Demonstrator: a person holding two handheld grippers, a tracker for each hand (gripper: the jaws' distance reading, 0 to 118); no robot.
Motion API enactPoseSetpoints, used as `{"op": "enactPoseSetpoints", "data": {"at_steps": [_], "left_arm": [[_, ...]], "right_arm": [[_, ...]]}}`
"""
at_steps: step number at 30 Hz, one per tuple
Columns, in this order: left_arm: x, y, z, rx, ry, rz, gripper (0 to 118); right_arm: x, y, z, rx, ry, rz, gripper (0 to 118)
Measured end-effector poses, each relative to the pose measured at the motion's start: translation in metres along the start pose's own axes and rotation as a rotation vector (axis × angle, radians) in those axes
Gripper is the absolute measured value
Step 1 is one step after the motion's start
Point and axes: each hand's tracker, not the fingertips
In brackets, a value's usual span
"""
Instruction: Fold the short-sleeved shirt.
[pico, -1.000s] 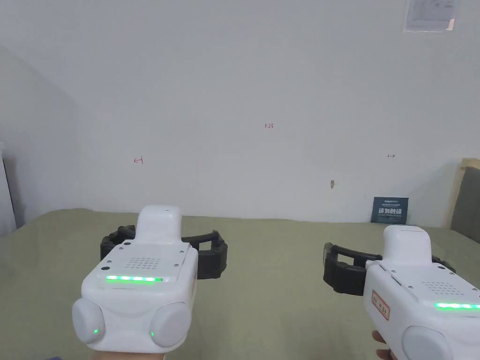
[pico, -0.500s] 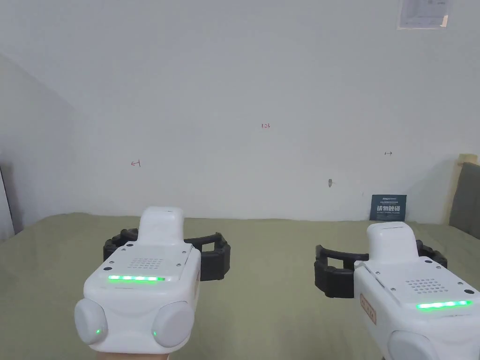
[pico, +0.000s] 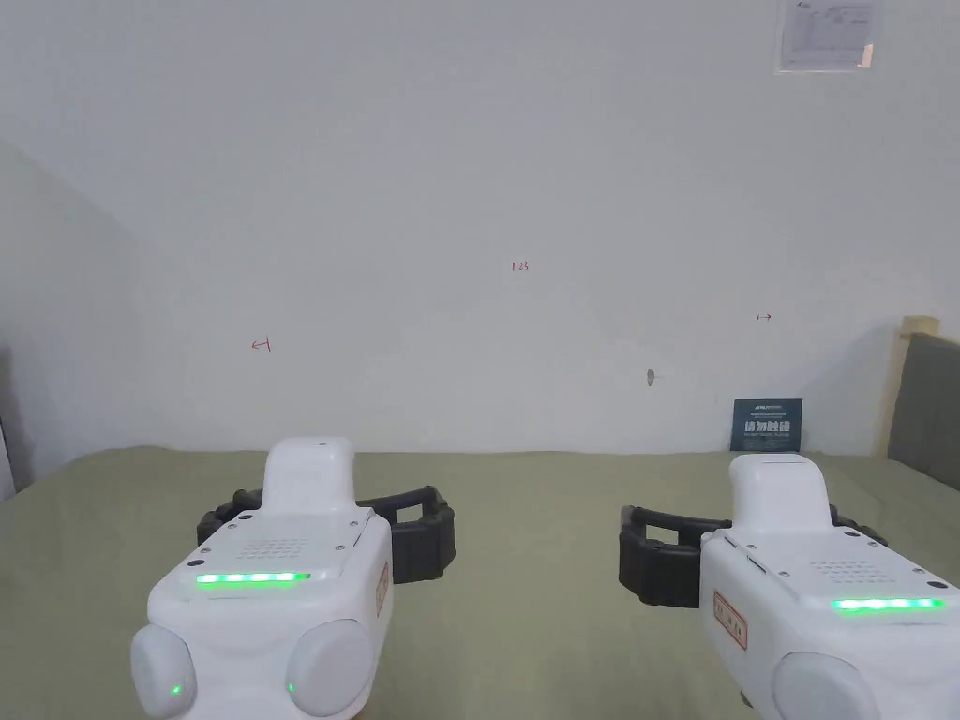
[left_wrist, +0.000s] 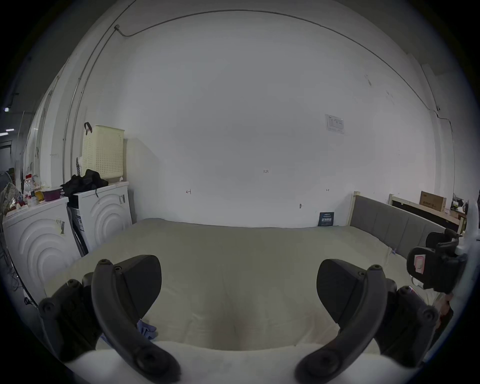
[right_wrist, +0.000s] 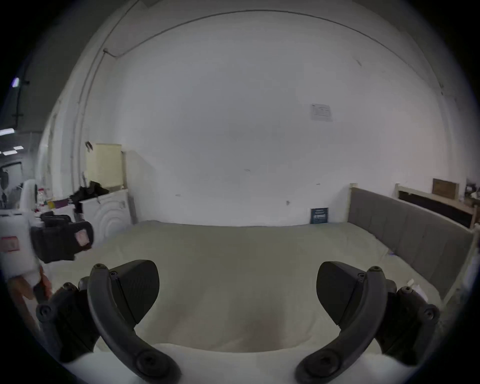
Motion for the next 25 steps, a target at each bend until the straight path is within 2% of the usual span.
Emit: {"op": "enactPoseSetpoints", "data": {"at_steps": [9,10,13,15,17,18,20,21,23,25], "left_arm": [[0.000,0.003,-0.001,-0.011,-0.003,0.012,118],[0.000,0.004,0.000,-0.009,-0.002,0.012,118],[-0.001,0.006,0.001,-0.008,-0.004,0.009,118],[-0.002,0.005,0.001,-0.008,-0.010,0.011,118],[-0.003,0.005,0.002,-0.013,-0.016,0.012,118],[-0.003,0.004,0.002,-0.016,-0.017,0.013,118],[-0.002,0.002,0.002,-0.016,-0.009,0.003,118],[-0.003,0.000,0.003,-0.010,-0.004,-0.007,118],[-0.003,-0.001,0.004,0.001,0.009,-0.024,118],[-0.005,-0.004,0.003,0.021,0.030,-0.044,118]], "right_arm": [[-0.003,-0.003,-0.002,0.071,-0.015,0.015,118],[-0.001,-0.001,-0.002,0.053,-0.006,-0.003,118],[0.010,0.005,-0.002,-0.048,0.154,-0.144,118],[0.013,-0.001,0.000,-0.055,0.156,-0.222,118],[0.011,-0.005,0.001,-0.059,0.131,-0.184,118],[0.009,-0.010,0.002,-0.023,0.094,-0.118,118],[0.001,-0.018,0.003,0.087,-0.062,-0.067,118],[0.002,-0.020,0.003,0.126,-0.067,-0.050,118],[0.007,-0.021,0.004,0.164,0.021,-0.044,118],[0.005,-0.021,0.003,0.153,0.007,-0.035,118]]}}
